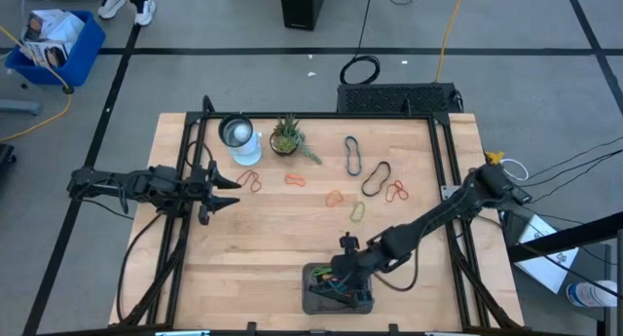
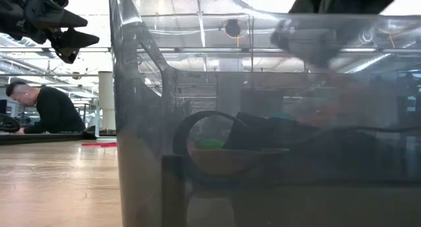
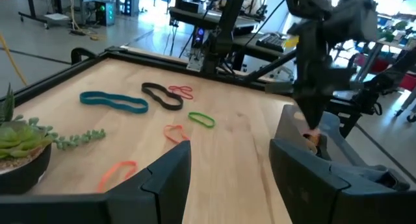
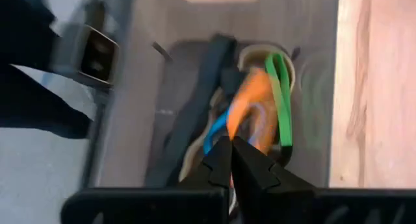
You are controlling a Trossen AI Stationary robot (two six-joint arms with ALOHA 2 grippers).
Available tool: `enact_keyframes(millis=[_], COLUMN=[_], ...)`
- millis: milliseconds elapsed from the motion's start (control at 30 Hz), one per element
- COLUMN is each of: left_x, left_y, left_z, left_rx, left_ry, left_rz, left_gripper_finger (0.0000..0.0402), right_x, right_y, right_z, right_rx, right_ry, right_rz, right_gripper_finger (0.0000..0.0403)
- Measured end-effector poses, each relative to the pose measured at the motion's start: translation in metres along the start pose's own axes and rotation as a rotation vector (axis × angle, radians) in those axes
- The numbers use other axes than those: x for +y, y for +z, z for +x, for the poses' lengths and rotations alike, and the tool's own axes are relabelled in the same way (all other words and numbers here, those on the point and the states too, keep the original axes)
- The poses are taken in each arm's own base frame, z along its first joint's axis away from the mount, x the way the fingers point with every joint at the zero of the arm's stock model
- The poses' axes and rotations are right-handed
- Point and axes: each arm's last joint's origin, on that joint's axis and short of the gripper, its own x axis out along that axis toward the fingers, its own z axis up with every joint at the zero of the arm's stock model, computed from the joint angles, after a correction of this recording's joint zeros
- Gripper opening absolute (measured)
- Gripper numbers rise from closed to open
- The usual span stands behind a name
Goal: Pick and place rubber bands into bin
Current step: Put the orange rubber band into the black transparent bin
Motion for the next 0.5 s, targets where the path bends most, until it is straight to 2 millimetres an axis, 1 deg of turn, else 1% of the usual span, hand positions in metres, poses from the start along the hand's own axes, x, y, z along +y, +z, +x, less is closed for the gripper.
enact_keyframes(millis=[67, 200, 333, 500], left_x=[0.0, 0.0, 0.0, 0.0], left_y=[0.0, 0.0, 0.0, 0.0], left_z=[0.0, 0.0, 0.0, 0.0], left_rx=[0.0, 0.0, 0.0, 0.0], left_ry=[0.0, 0.0, 0.0, 0.0], left_rz=[0.0, -0.001, -0.001, 0.0], left_gripper_finger=[0.0214, 0.0214, 0.0214, 0.0214], right_x=[-0.002, -0.003, -0.003, -0.003], right_y=[-0.003, -0.006, -0.007, -0.007], right_z=[0.009, 0.019, 0.02, 0.02], right_rx=[0.027, 0.052, 0.052, 0.051], right_ry=[-0.013, -0.025, -0.026, -0.029], right_rz=[0.017, 0.022, 0.049, 0.14], right_gripper_finger=[0.0, 0.0, 0.0, 0.0004])
